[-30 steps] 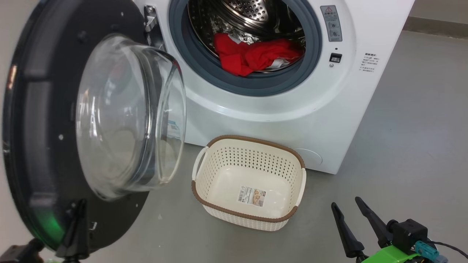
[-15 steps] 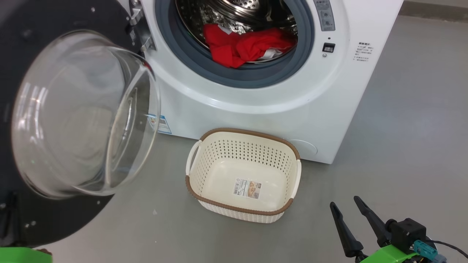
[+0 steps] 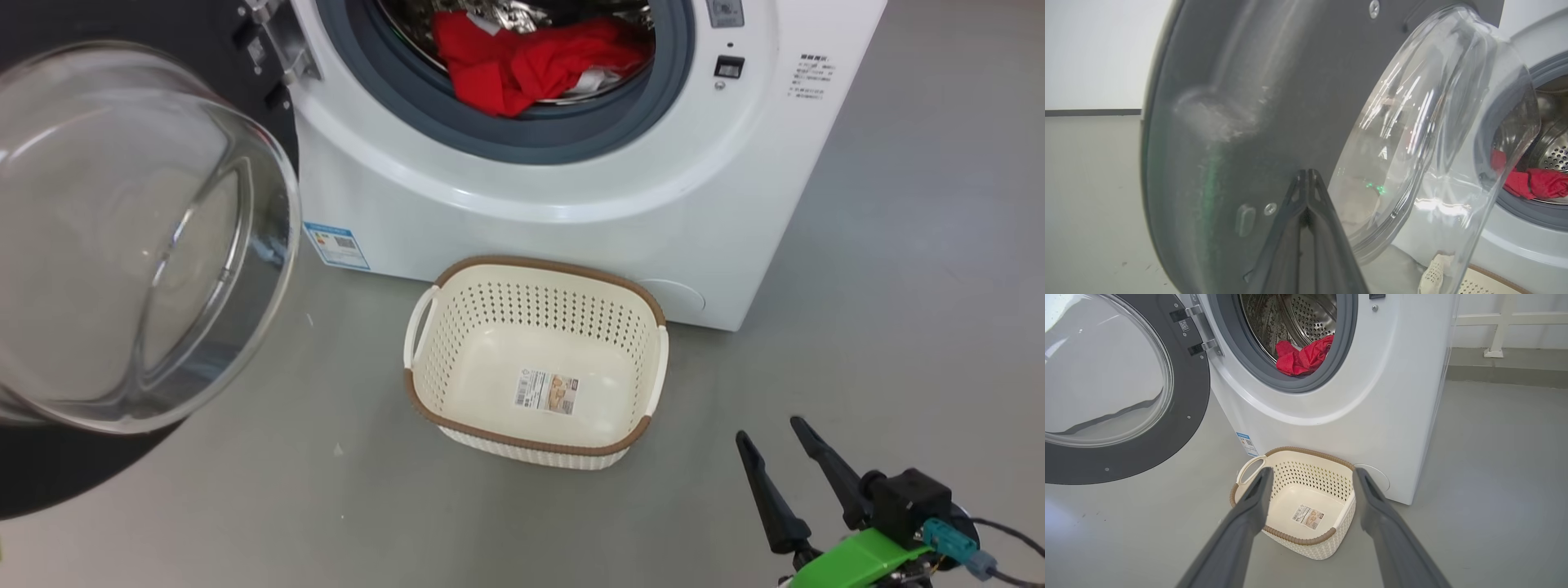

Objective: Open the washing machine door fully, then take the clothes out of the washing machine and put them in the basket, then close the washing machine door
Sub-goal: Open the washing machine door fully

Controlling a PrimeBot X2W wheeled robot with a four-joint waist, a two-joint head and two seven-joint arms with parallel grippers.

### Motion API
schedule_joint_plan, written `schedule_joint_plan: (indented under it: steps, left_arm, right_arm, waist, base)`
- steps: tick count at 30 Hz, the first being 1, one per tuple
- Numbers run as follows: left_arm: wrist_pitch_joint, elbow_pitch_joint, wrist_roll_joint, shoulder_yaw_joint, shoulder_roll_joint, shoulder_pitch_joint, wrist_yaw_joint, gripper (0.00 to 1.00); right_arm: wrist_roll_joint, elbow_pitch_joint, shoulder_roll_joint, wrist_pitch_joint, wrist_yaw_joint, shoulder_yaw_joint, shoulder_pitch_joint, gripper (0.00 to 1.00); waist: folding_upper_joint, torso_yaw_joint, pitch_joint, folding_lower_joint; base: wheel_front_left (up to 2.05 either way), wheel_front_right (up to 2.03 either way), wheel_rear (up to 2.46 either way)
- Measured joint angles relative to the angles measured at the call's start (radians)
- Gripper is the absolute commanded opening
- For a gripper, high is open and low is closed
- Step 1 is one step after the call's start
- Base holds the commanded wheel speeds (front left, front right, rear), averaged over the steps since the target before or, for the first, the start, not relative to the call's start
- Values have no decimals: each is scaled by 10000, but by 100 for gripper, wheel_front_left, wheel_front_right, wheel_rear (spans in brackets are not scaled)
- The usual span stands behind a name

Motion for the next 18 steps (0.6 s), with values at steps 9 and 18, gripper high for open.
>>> schedule_joint_plan:
  steps: [9,18]
  left_arm:
    - [0,756,73,359,447,-825,4,0]
    - [0,1312,171,777,755,-1517,4,0]
  right_arm:
    - [-201,-58,-2,0,0,-27,-486,100]
    - [-282,-48,25,0,0,-48,-776,100]
  waist:
    - [0,-89,620,0]
    - [0,-151,1046,0]
  base:
    - [0,0,0]
    - [0,0,0]
